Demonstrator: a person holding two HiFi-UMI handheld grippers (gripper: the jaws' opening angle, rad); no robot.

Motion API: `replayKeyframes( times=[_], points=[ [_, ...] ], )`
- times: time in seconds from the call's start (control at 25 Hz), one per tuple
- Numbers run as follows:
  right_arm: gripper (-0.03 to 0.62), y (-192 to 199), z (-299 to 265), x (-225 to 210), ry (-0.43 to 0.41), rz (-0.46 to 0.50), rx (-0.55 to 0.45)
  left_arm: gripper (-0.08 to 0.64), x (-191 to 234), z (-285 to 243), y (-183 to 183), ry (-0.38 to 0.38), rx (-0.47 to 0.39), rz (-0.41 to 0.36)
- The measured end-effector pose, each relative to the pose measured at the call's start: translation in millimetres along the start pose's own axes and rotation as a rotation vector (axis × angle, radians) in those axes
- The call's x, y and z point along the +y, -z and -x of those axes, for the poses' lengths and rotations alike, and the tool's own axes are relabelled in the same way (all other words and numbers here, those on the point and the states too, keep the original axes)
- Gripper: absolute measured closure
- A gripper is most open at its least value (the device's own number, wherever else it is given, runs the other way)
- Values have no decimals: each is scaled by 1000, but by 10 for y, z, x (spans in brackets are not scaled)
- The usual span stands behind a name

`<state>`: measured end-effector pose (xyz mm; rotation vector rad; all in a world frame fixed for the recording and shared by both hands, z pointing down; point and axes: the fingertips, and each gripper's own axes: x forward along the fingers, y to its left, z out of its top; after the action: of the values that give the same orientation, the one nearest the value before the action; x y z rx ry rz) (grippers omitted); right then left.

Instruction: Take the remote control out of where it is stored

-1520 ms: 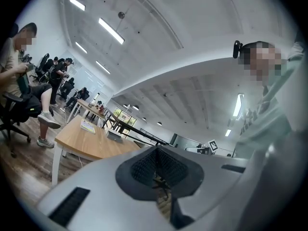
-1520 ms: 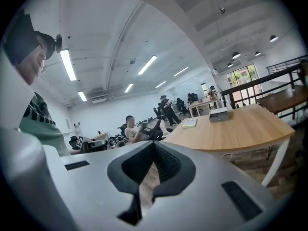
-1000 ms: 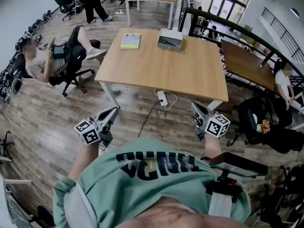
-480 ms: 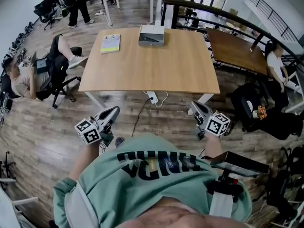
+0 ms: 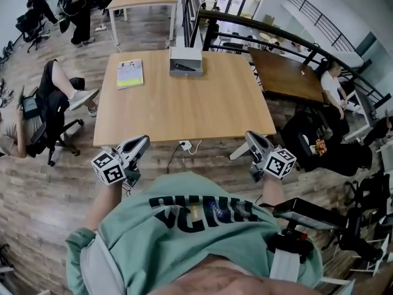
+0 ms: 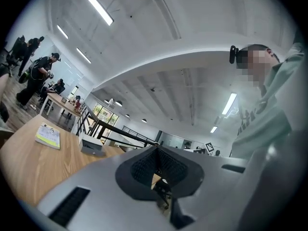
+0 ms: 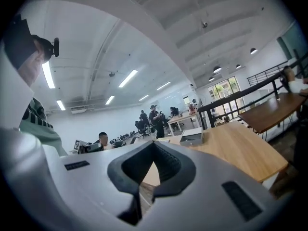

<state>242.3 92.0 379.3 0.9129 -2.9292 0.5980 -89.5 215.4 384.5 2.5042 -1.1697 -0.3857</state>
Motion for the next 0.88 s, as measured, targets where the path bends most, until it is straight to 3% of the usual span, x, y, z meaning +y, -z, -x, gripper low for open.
replayKeyframes(
  times=[0.16, 0.4, 0.68, 0.88],
  points=[
    [592, -135, -585, 294, 8, 13, 4, 557, 517, 311, -349, -4, -18, 11],
    [592, -108, -1364, 583, -15, 37, 59, 557, 1162, 691, -488, -29, -33, 46],
    [593, -167, -2119, 606, -71, 73, 138, 557, 1709, 879, -528, -99, -79, 96],
    [592, -121, -2519, 426, -125, 48, 151, 557, 1979, 844, -430, -149, -72, 120]
  ],
)
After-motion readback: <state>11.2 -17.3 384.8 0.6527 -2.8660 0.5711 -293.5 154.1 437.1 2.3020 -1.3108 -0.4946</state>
